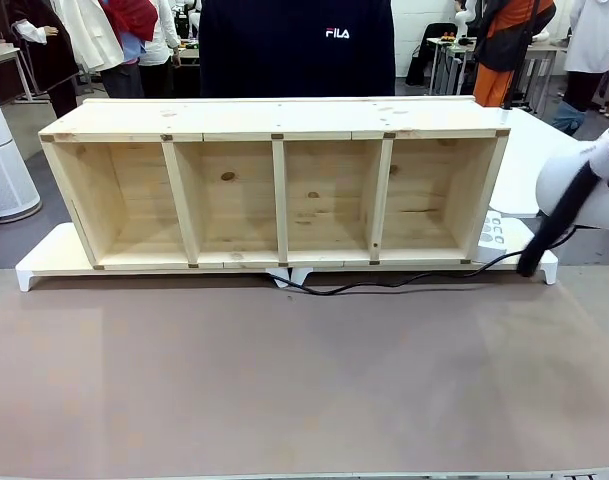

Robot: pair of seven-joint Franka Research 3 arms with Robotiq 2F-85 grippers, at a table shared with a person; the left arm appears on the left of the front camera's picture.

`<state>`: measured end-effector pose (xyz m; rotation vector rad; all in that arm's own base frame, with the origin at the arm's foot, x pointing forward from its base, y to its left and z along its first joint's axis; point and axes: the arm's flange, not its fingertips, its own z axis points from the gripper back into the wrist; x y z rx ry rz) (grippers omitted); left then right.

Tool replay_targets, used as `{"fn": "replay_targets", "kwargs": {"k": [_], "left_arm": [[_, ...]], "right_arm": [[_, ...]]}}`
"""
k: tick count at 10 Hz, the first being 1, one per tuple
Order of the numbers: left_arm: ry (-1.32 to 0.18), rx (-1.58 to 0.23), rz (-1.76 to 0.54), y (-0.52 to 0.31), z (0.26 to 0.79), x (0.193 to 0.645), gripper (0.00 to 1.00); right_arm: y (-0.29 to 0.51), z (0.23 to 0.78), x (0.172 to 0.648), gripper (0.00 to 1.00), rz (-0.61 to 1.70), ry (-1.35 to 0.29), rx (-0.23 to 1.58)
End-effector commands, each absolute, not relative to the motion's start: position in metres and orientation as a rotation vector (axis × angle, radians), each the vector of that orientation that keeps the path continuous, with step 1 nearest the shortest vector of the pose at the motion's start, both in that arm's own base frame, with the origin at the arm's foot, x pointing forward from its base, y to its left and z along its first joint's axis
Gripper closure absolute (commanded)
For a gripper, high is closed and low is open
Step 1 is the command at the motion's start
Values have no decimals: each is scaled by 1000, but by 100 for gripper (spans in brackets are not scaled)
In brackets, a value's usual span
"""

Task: Perform cable management.
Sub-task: Pull the grasped Power Cable to the location of the Power Strip.

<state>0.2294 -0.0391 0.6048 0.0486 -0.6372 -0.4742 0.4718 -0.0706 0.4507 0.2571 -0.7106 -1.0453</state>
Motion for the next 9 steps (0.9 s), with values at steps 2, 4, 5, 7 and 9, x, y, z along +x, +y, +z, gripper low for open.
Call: {"fn": "replay_targets", "kwargs": {"k": [2,4,5,7,9], "left_arm": [[-648,43,-474,-40,606,231,0],[-648,43,-474,-40,606,231,0],[-648,43,-474,-40,606,231,0],[-648,43,-474,-40,606,231,0],[-648,43,-474,-40,606,231,0]], "right_arm": [[-44,478,472,61,-1041,-775,196],[-32,483,469,61,-993,-804,184],[-27,485,467,61,-966,-816,183],[-20,486,463,61,-939,-858,167],[-16,486,460,61,-918,-864,179]]}}
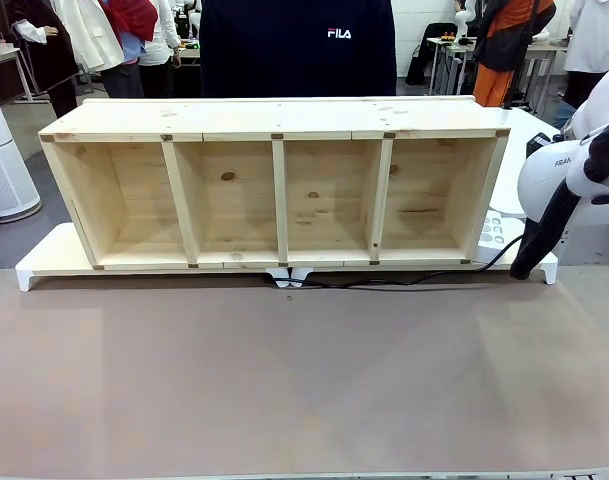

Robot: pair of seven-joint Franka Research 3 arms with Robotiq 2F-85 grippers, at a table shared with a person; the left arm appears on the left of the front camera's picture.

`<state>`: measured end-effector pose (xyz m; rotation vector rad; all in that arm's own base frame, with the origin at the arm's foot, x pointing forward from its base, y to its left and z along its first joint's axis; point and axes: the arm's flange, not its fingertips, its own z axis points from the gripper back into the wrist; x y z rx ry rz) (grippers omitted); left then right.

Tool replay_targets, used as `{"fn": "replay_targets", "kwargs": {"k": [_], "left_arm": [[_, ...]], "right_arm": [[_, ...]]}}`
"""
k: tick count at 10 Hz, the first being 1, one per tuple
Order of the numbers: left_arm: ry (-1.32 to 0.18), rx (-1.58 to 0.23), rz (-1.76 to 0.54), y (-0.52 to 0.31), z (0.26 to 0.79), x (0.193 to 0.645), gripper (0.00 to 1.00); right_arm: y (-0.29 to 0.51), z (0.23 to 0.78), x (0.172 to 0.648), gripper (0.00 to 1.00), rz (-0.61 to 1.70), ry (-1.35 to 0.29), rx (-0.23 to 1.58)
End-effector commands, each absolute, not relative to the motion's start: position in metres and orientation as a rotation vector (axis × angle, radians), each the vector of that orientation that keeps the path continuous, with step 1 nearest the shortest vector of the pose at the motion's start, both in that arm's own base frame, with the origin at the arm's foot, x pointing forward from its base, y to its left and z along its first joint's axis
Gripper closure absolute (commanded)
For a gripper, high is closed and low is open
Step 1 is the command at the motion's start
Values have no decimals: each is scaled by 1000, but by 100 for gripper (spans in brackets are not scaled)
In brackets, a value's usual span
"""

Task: Perform cable management.
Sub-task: Pull the grasped Power Cable to the location of the Power Strip.

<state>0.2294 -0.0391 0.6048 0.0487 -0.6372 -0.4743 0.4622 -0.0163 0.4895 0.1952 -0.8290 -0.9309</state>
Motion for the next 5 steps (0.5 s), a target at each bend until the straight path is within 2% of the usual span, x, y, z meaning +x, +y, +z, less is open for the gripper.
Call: {"fn": "replay_targets", "kwargs": {"k": [1,5], "left_arm": [[-648,43,-474,-40,606,231,0],[-648,43,-474,-40,606,231,0]], "right_arm": [[-13,486,459,61,-912,-873,184],[-5,485,454,61,-868,-898,205]]}}
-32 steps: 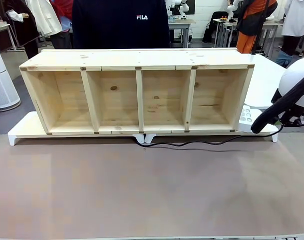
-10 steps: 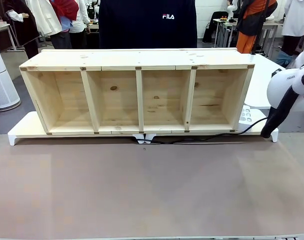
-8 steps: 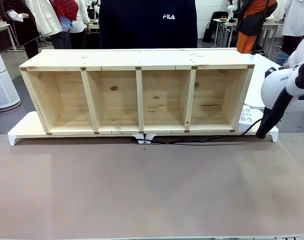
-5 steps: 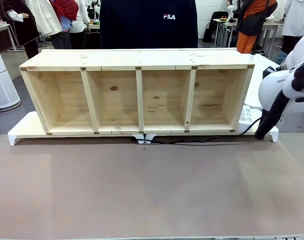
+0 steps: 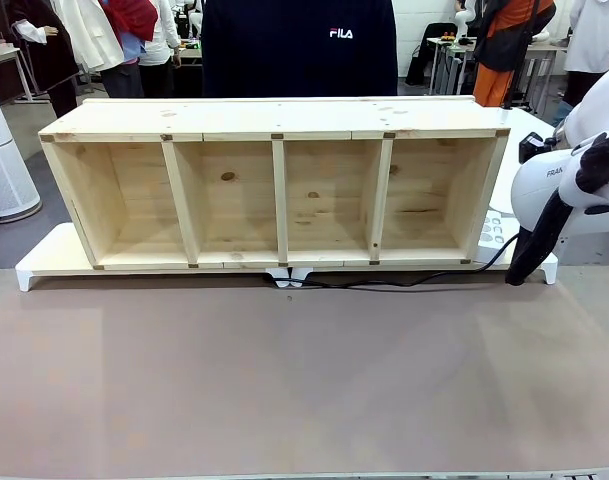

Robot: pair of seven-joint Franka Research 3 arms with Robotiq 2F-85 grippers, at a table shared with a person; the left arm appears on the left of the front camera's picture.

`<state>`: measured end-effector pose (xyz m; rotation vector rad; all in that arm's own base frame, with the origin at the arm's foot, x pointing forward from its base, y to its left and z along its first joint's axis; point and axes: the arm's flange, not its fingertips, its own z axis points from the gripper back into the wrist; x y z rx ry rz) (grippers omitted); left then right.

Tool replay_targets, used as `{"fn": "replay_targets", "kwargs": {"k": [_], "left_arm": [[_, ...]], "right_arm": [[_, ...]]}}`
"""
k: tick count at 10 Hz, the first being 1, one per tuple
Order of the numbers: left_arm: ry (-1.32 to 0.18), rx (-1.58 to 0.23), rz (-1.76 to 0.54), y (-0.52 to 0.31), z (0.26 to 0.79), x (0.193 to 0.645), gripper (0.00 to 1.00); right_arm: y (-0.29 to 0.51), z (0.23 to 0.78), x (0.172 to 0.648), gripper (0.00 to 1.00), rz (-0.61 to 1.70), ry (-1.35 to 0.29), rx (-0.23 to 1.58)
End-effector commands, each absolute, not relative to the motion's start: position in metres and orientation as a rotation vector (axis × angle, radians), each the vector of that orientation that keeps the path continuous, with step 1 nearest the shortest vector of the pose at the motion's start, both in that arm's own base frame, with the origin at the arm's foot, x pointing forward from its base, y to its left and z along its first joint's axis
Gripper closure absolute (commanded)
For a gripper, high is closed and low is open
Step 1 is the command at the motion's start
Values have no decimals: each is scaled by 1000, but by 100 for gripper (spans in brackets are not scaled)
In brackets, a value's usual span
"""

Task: Perform cable management.
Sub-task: Pull the grasped Power Cable to the location of the Power Strip.

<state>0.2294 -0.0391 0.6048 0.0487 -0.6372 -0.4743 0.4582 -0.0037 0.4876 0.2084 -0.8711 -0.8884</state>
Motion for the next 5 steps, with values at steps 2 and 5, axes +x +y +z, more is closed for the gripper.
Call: {"fn": "replay_targets", "kwargs": {"k": [2,5], "left_arm": [[-648,43,-474,-40,606,231,0],[-648,43,-474,-40,606,231,0]], "right_arm": [[-5,488,459,61,-895,-865,206],[-5,488,459,61,-895,-865,206]]}}
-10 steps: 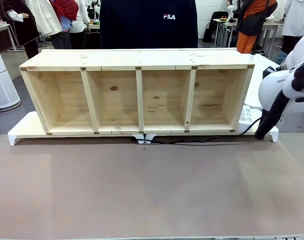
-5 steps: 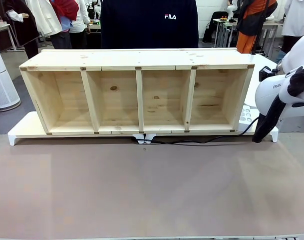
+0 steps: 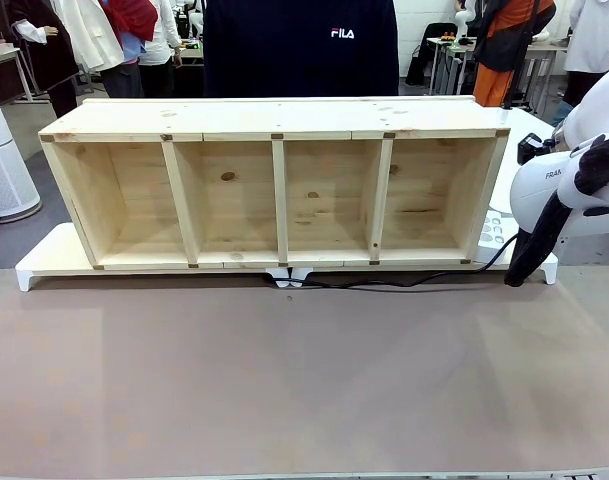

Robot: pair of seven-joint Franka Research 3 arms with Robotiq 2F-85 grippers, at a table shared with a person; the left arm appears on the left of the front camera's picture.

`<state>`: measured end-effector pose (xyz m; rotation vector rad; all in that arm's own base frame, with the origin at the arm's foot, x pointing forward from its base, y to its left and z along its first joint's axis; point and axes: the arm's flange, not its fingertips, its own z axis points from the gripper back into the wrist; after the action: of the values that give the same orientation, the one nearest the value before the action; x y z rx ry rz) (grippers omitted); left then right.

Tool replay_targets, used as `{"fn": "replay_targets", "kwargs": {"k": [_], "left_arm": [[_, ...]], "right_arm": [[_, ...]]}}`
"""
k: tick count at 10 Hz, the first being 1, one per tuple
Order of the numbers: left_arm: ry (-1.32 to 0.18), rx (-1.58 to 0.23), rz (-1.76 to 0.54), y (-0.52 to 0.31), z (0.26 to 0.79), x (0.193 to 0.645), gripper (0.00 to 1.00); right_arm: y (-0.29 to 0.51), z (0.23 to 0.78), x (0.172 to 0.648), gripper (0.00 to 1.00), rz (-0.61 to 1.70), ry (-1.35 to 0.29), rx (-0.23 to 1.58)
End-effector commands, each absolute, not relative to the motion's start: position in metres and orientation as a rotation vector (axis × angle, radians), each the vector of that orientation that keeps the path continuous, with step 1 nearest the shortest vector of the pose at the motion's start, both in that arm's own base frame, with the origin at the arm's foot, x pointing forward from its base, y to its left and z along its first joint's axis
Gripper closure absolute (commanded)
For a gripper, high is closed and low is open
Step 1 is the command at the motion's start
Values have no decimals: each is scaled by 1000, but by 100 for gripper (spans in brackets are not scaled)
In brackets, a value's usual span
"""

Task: Perform cable management.
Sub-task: Pull the grasped Power Cable to the location of the Power Strip, then release the Power Cable when the human grasps it.

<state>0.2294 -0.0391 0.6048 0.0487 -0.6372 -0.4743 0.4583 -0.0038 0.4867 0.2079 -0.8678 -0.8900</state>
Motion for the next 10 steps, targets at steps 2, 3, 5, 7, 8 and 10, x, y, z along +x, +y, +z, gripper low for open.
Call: {"fn": "replay_targets", "kwargs": {"k": [2,3,5,7,8,10], "left_arm": [[-648,43,-474,-40,606,231,0],[-648,43,-474,-40,606,231,0],[-648,43,-474,-40,606,231,0],[-648,43,-474,-40,606,231,0],[-648,43,-474,-40,606,231,0],[-648,43,-474,-40,606,231,0]], "right_arm": [[-5,488,459,61,-895,-865,206],[-5,488,459,61,-895,-865,206],[-5,488,459,61,-895,-865,206],[-5,488,459,61,-895,-865,206],[-5,488,459,61,-895,-865,206],[-5,488,459,61,-895,-865,206]]}}
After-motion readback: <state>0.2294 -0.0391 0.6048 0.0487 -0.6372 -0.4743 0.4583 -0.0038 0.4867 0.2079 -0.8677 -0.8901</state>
